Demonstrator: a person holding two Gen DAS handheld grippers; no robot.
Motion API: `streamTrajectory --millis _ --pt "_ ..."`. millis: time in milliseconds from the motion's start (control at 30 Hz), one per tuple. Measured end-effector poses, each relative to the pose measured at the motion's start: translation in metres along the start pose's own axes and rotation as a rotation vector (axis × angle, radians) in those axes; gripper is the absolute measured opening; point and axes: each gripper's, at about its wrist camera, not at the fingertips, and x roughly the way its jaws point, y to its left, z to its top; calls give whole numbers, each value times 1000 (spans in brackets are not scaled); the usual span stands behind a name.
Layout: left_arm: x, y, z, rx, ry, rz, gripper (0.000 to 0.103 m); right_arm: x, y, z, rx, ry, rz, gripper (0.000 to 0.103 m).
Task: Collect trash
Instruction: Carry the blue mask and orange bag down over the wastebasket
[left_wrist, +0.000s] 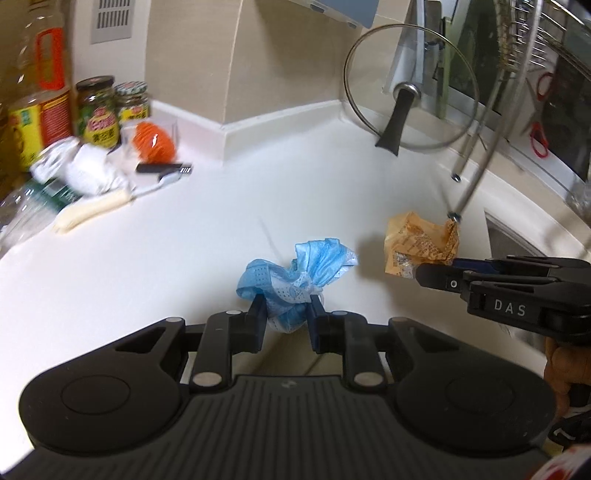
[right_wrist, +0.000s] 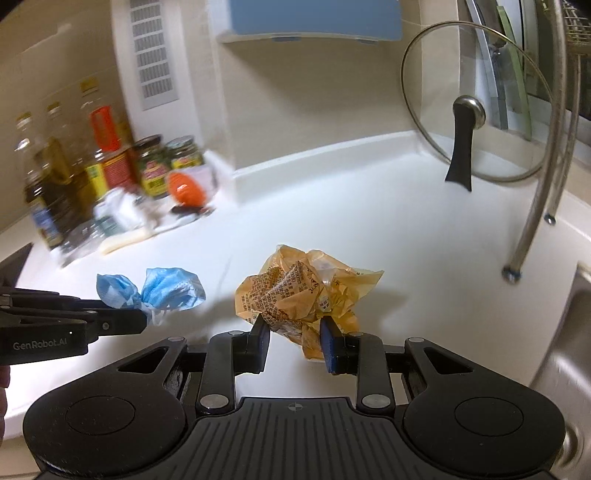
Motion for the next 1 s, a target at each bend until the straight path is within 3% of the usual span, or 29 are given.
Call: streamTrajectory --millis 267,467,1000 --pt "-40 15 -43 -4 33 -19 20 -30 41 -43 7 38 23 30" --pt "-52 19 -72 -47 71 -10 20 -32 58 -74 -65 118 88 30" --pt "-12 15 -142 -139 265 84 20 27 53 -140 -253 335 149 30"
